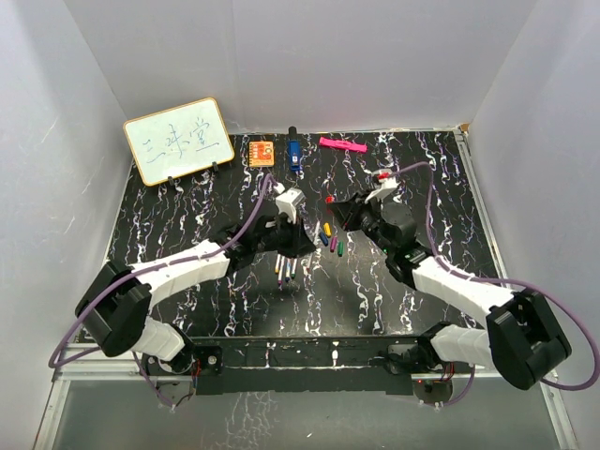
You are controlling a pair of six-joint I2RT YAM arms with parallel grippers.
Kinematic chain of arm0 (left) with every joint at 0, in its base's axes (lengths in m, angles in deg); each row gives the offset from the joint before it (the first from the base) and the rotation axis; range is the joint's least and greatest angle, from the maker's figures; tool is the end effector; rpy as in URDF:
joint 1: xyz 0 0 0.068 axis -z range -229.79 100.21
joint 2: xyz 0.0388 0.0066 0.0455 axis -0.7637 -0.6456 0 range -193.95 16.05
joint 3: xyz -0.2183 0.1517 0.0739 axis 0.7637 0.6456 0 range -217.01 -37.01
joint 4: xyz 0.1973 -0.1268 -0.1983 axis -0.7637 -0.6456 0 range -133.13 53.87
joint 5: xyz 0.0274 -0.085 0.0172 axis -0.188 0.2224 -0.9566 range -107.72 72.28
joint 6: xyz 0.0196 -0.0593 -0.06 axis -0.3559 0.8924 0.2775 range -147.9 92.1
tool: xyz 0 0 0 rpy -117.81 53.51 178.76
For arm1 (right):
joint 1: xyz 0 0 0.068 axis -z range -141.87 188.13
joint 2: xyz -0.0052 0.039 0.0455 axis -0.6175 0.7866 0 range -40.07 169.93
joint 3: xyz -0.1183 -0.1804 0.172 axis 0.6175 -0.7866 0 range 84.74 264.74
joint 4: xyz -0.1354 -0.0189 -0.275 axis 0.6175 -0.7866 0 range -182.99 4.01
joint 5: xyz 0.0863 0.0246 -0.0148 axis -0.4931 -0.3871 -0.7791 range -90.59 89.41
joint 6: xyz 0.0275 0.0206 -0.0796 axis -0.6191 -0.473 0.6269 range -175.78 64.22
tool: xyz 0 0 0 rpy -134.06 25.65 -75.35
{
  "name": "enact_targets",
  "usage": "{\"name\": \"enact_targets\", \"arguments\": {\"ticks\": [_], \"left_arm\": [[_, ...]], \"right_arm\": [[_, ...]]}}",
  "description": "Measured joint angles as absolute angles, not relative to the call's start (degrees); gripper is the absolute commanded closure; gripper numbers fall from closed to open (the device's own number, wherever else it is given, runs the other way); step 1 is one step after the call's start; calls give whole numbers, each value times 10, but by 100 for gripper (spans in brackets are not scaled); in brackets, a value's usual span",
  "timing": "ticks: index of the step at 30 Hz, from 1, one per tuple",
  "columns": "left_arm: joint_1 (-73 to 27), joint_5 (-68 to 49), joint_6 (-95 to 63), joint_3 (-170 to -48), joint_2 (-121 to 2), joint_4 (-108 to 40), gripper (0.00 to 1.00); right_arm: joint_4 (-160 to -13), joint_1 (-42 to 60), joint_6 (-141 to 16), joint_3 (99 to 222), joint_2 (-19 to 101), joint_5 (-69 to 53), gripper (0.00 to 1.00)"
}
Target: Insert the pens into the pen caps
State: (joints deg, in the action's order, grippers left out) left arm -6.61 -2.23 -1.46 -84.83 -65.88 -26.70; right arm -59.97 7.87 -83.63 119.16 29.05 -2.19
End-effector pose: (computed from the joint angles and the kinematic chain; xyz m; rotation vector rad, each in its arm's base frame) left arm 0.2727 -0.2840 0.2016 0.4952 2.0862 -1.0201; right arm 0.3004 0.1776 0.2228 -0.0589 1.7839 0.7663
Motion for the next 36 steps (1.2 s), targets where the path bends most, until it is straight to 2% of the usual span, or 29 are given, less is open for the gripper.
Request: {"name": "enact_targets", "arguments": {"ticks": [6,17,36], "left_arm": [[-22,-31,-15,-808,-648,-182,100],[-17,-48,18,-764,-614,-89,100],[-12,-55,39,-764,-614,-80,100]], "right_arm": [[-493,79,-857,1128,237,-71,100],[-348,79,-891,1055,196,-88,100],[-301,73,-910,1051,233,-91,100]]}}
